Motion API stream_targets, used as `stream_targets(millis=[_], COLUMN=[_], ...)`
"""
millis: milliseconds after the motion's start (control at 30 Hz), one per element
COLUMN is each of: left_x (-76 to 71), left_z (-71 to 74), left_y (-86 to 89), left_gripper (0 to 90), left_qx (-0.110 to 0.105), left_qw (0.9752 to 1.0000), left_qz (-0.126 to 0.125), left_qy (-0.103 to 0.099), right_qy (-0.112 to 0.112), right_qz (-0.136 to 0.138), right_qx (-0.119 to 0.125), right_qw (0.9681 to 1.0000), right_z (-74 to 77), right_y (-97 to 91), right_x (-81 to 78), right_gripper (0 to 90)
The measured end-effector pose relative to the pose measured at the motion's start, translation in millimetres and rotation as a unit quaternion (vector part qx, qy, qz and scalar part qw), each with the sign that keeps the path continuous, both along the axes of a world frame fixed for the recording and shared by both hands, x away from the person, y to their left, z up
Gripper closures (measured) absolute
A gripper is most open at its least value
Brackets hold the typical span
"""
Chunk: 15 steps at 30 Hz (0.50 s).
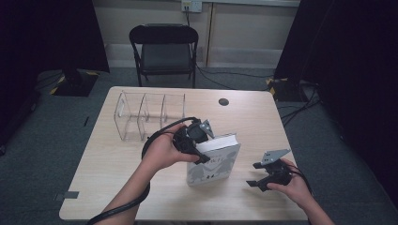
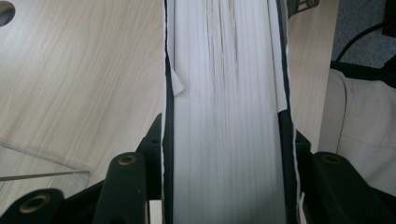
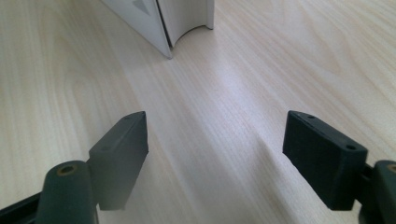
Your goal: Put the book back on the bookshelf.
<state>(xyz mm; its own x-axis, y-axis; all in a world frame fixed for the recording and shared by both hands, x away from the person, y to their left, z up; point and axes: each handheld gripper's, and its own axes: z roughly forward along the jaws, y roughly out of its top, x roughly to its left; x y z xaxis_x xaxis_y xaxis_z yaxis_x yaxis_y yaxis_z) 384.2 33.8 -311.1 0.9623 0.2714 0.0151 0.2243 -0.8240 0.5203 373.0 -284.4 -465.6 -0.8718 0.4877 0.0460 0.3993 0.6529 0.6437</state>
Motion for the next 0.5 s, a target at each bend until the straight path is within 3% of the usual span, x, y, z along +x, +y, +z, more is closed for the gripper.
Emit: stream_targets(millis=[233, 500], left_x=[0.5, 1.4], left_z=[-1.4, -2.7], left_y=[-0.5, -10.2], left_gripper=[48.1, 45.7], left_qx=[-0.001, 0.017], left_qw=[1.0, 0.9998], left_qz=[-0.002, -0.002], left_qy=[-0.005, -0.007], right_qy=[-0.001, -0.008], right_qz=[-0.016, -0.021], right_qx=[0.02, 0.01], right_qw=[0.9997, 0.9997], right_z=[-14.3, -22.8], right_y=[-1.4, -2.3], right_x=[-2.7, -5.4], right_gripper=[16.5, 15.2])
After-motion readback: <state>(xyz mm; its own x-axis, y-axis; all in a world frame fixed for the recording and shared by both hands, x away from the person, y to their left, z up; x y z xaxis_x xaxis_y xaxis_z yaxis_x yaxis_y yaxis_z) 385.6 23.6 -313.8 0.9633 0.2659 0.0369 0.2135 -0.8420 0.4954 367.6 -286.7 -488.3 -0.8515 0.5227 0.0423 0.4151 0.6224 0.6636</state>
